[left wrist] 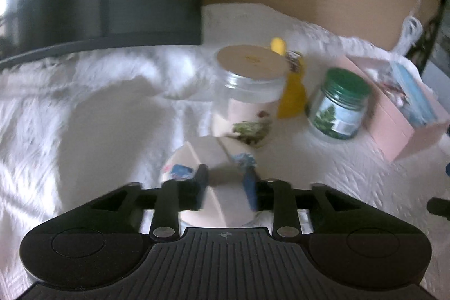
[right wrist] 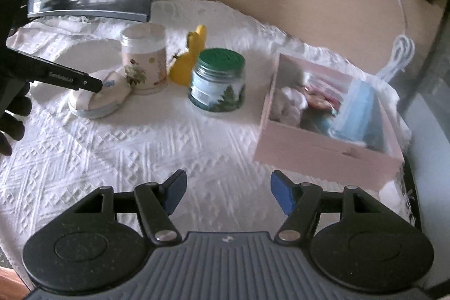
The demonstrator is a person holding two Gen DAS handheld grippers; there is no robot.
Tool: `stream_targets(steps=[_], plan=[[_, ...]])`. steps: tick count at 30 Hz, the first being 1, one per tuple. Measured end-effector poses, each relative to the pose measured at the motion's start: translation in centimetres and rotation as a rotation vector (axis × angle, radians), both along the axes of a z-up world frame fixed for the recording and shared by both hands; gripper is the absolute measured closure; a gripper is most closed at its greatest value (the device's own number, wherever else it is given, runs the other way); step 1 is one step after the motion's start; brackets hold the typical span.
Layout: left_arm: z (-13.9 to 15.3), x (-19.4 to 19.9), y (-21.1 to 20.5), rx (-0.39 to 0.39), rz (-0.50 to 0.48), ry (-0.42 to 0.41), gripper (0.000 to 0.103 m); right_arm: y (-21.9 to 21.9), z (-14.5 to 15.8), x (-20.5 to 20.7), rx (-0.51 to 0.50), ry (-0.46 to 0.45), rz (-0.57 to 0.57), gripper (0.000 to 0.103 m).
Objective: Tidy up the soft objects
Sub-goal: 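Reach to the round beige zippered pouch and close the left gripper on it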
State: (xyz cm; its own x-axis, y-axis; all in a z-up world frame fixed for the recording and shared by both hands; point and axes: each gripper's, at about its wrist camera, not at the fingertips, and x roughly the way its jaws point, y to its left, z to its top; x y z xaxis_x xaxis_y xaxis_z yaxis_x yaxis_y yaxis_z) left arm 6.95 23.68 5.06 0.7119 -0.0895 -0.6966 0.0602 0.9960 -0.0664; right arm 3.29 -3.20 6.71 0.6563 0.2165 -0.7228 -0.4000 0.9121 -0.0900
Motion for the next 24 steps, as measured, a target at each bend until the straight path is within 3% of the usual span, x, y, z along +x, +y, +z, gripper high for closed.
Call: stream_targets(steps=[3, 6, 8, 12, 15, 19, 24], plan=[[-0.2, 0.1, -1.2, 0.026, -0.058, 0.005, 0.029, -0.7, -0.7, 0.3, 0.012, 0.034, -0.035, 0.036], [-0.8, 0.5, -2.9, 0.104, -0.123, 0.014, 0.013, -1.1, -1.2, 0.3, 0.022, 0.059, -0.056, 0.036], [-1.2, 0.5, -3.6, 0.141, -0.145, 0.016, 0.008, -1.2, -1.5, 0.2, 0.024, 0.067, -0.057, 0.036], [-1.5, 0.4, -4.1, 0.186, -0.142, 0.003, 0.008, -1.1, -1.8, 0.4, 0.021, 0.077, -0.053, 0.036], [-1.9, 0.5, -3.3, 0.238, -0.086, -0.003, 0.01, -1.0, -2.1, 0.5, 0.016, 0.088, -0.052, 0.036], [-2.0, 0.5, -1.1, 0.186, -0.02, 0.006, 0.008, -1.1, -2.4, 0.5, 0.015, 0.104, -0.057, 0.036], [-2.0, 0.6, 0.0, 0.156, -0.003, 0.005, 0.006, -1.2, -2.9, 0.5, 0.018, 0.132, -0.061, 0.036]])
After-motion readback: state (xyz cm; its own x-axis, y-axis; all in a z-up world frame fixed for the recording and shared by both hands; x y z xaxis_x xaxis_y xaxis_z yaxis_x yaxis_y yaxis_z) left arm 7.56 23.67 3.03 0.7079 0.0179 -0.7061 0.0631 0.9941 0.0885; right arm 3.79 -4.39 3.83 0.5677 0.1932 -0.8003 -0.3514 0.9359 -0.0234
